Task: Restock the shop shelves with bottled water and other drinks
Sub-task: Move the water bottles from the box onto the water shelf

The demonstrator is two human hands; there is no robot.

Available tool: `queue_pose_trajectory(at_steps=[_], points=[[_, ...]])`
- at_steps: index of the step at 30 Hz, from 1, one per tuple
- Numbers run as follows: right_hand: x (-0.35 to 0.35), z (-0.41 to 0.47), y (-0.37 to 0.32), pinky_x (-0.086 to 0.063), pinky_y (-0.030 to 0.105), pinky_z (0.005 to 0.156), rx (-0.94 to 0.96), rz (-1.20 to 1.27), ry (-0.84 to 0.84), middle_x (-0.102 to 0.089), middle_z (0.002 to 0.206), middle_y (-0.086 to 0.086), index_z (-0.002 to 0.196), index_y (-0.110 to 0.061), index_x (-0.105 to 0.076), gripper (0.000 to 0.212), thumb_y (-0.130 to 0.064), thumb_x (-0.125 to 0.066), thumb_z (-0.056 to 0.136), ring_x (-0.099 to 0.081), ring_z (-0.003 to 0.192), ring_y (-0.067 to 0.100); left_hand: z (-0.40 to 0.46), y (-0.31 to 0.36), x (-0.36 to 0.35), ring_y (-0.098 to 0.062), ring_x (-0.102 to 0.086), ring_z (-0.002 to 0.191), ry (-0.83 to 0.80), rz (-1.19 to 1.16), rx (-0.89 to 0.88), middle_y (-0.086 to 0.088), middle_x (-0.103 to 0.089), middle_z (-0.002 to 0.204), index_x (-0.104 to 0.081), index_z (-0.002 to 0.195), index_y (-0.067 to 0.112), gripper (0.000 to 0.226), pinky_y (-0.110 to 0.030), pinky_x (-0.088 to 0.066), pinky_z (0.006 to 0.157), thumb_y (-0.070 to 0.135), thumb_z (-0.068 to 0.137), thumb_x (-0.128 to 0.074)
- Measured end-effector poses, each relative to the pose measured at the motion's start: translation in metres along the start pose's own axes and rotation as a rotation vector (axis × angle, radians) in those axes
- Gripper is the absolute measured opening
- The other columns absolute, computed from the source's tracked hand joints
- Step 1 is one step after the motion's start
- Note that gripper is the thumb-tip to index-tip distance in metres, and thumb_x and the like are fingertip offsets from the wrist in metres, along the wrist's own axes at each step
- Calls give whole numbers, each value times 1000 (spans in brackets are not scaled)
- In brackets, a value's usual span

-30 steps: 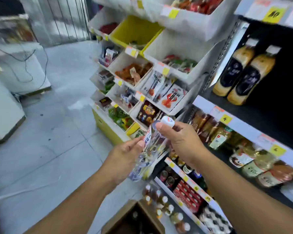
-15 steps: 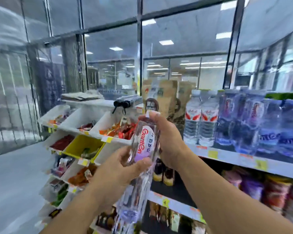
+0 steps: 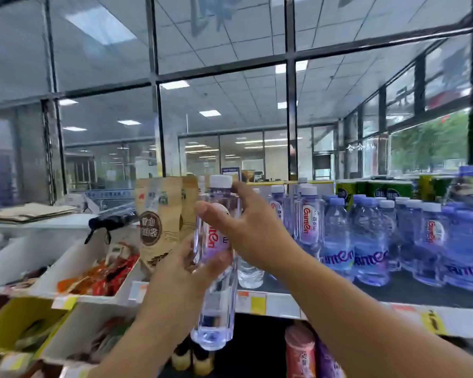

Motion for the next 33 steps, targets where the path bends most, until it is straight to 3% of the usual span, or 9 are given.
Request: queue_pose_trajectory(at_steps=[5, 9, 13, 16, 21, 24, 26, 29, 33], points=[[53, 15, 12, -42, 10, 71, -23, -229, -89, -63, 107, -17, 122, -32, -53, 53, -53, -77, 79, -60, 92, -7, 30, -15, -46, 13, -65, 85, -60, -67, 17, 22, -73, 101, -64, 108, 35, 34, -5, -45, 66, 43, 76, -70], [79, 31, 17, -41, 25, 91, 0, -523, -187, -56, 136, -4, 150, -35, -31, 90, -54, -79, 77, -55, 115, 12, 51, -30, -76, 28, -54, 81, -104, -138, 24, 39, -62, 95, -54, 109, 43, 32, 3, -41, 62, 39, 82, -70], [89, 41, 17, -41, 30, 90, 44, -783, -245, -56, 140, -1, 151, -32, -30, 91, -58, -77, 77, -54, 115, 17, 69, -46, -93, 5, -56, 110, -93, -183, 64, 25, -62, 122, -58, 122, 43, 58, -31, -48, 100, 55, 69, -78], [88, 49, 21, -48, 38, 95, 91, -901, -245, -58, 136, 0, 148, -30, -29, 89, -62, -73, 78, -58, 115, 23, 76, -46, -98, 20, -55, 96, -81, -162, 17, 46, -61, 97, -60, 106, 51, 29, -10, -47, 83, 40, 81, -72], [87, 58, 26, -48, 41, 93, 124, -1008, -249, -60, 132, 0, 148, -27, -27, 89, -65, -69, 79, -58, 115, 24, 88, -55, -102, -3, -56, 118, -66, -116, 52, 31, -63, 118, -57, 116, 56, 46, -33, -44, 102, 61, 73, -70], [84, 59, 31, -44, 36, 87, 143, -1061, -272, -60, 130, -2, 146, -27, -27, 85, -64, -68, 81, -58, 113, 22, 88, -58, -106, 15, -56, 102, -89, -152, 61, 39, -64, 101, -62, 103, 55, 28, -12, -40, 82, 50, 77, -71], [83, 59, 36, -45, 37, 86, 145, -1086, -278, -61, 130, -2, 145, -26, -28, 83, -64, -67, 82, -59, 113, 22, 88, -62, -109, 13, -53, 108, -101, -156, 73, 36, -64, 107, -63, 106, 52, 27, -8, -35, 78, 43, 83, -70], [81, 58, 44, -45, 38, 85, 132, -1123, -297, -62, 130, -1, 144, -26, -28, 80, -63, -66, 84, -60, 113, 23, 90, -71, -113, -4, -54, 122, -101, -149, 135, 28, -61, 122, -60, 112, 56, 34, -18, -41, 86, 46, 82, -71], [82, 60, 49, -37, 36, 77, 115, -1156, -309, -63, 124, -2, 144, -26, -29, 78, -64, -64, 85, -59, 109, 22, 89, -76, -117, -5, -52, 125, -108, -97, 133, 28, -58, 126, -52, 110, 67, 36, -29, -39, 101, 55, 79, -67]])
Point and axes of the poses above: each hand's wrist, its own z-axis towards the middle knuckle, its own x-axis out of the back of the hand, y = z × x, the point moved 2 cm from there along z, towards the middle knuckle
